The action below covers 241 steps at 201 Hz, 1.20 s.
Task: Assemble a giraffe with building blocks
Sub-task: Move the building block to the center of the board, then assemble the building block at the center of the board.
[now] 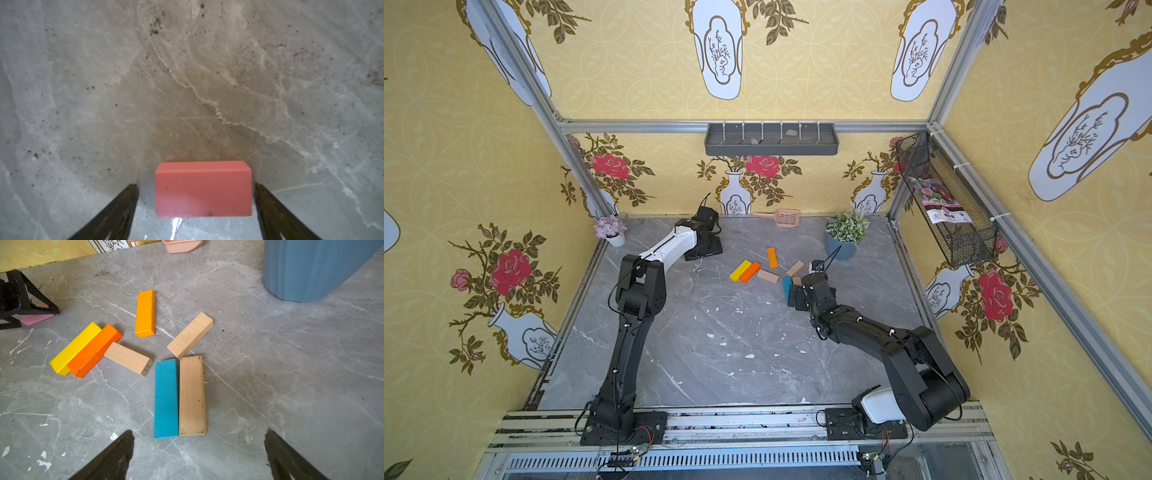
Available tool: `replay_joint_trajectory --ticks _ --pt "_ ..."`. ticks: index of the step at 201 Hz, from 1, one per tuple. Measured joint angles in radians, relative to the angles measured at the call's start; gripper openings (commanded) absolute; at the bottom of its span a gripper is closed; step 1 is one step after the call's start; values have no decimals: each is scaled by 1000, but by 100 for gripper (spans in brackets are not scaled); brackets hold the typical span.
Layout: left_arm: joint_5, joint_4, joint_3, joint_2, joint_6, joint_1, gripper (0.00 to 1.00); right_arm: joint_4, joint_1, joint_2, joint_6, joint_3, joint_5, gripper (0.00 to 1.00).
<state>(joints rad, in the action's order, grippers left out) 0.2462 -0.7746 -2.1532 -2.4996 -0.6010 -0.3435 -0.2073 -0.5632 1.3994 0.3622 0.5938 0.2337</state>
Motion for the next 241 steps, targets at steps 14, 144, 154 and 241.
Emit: replay_joint_trajectory --ticks 14,144,154,241 --pt "-21 3 34 33 7 -11 99 0 -2 -8 -4 0 7 98" --pt "-49 451 1241 972 -151 -32 99 111 -142 278 39 450 -251 99" --pt "-39 526 1324 1028 -161 -43 99 138 -158 368 51 548 -265 99" --pt "37 781 1459 1069 -167 -36 99 261 -217 768 138 982 -385 98"
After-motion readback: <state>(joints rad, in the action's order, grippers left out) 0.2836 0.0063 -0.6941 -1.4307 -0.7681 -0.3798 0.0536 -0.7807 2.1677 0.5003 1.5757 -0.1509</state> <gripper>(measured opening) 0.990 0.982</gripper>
